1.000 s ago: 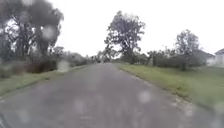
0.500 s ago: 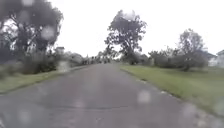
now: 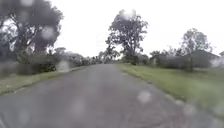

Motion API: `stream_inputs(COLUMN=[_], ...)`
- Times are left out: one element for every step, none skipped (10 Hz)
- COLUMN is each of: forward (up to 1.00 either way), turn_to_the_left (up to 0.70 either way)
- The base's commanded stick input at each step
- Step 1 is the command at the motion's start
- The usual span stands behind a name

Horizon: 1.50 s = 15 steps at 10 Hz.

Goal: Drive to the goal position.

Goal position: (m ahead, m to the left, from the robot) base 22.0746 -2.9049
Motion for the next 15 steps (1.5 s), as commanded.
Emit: stream_inputs(forward=[1.0,1.0,1.0,1.0,1.0,1.0,1.0,1.0,1.0,1.0,1.0,1.0,1.0,1.0,1.0], turn_to_the_left=[0.0,0.0,0.0,0.0,0.0,0.0,0.0,0.0,0.0,0.0,0.0,0.0,0.0,0.0,0.0])
